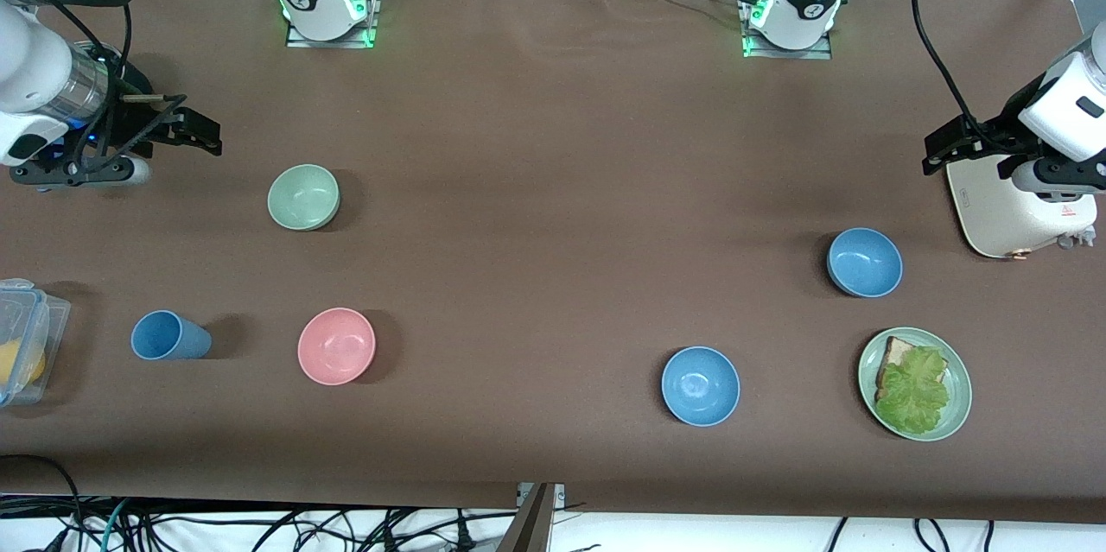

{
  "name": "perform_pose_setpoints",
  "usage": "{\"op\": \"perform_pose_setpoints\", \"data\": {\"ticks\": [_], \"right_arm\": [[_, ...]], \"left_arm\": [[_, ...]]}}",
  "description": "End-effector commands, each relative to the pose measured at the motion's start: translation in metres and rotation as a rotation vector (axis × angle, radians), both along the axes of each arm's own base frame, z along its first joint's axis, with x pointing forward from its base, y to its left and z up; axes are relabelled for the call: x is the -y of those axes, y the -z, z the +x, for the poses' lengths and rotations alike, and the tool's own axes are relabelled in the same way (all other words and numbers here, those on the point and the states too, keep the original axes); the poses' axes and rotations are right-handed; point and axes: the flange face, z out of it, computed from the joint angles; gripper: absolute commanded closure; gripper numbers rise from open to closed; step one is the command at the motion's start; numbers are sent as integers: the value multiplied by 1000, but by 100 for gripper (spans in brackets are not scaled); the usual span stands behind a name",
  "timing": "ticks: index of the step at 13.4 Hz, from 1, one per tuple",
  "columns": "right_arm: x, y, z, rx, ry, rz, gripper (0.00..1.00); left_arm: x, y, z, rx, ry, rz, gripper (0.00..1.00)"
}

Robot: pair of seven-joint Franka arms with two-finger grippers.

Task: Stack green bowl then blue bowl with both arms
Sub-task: 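Move the right gripper toward the pale green bowl, then lower the right gripper and grasp the pale green bowl rim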

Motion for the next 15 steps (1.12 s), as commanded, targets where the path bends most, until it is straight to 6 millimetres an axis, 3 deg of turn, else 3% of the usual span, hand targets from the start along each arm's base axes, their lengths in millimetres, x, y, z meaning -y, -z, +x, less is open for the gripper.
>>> {"op": "perform_pose_setpoints", "data": {"ticks": [1,4,9,11,15], "right_arm": [[9,22,-6,7,-9,-6,0],[20,63,-8,18,10,-5,0],[34,177,-37,56,38,5,0],[34,214,-50,59,37,4,0],[49,270,-43,55,29,-3,1]], "left_arm": [[2,-6,4,2,-2,4,0],[1,-6,4,2,-3,3,0],[1,-6,4,2,-3,3,0],[2,-6,4,2,-1,4,0],[1,-6,4,2,-4,3,0]]}}
